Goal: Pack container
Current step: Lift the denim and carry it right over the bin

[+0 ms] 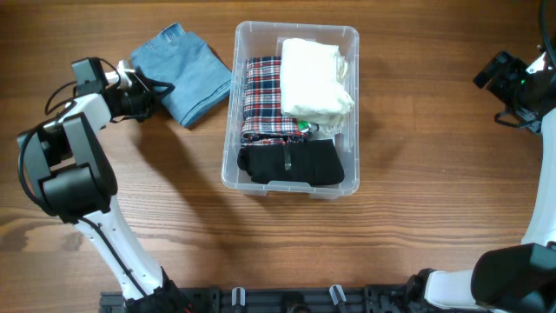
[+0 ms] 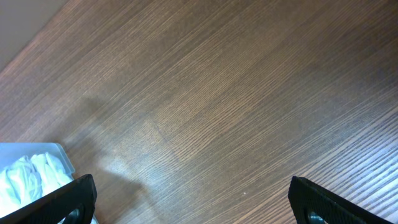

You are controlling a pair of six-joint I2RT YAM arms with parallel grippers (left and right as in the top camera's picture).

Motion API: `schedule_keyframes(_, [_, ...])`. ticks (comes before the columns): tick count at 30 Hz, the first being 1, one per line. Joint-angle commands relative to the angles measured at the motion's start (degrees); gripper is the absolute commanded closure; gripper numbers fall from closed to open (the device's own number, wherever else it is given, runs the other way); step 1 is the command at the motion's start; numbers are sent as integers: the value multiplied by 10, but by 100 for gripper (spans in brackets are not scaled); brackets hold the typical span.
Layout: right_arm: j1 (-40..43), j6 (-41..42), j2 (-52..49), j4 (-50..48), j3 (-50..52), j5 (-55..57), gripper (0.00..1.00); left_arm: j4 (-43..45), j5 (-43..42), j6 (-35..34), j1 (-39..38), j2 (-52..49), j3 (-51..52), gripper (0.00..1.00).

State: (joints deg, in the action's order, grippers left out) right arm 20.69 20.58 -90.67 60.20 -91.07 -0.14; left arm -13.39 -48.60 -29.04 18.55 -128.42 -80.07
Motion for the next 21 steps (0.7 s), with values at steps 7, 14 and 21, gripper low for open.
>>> schedule_keyframes(7, [1, 5, -4, -2, -7, 2, 0, -1, -97, 2, 32, 112, 5, 96])
schedule_keyframes(14, [1, 5, -4, -2, -7, 2, 0, -5, -101, 2, 32, 247, 5, 96])
schedule_keyframes(21, [1, 5, -4, -2, -7, 2, 0, -20, -109, 0, 30, 376, 5, 96])
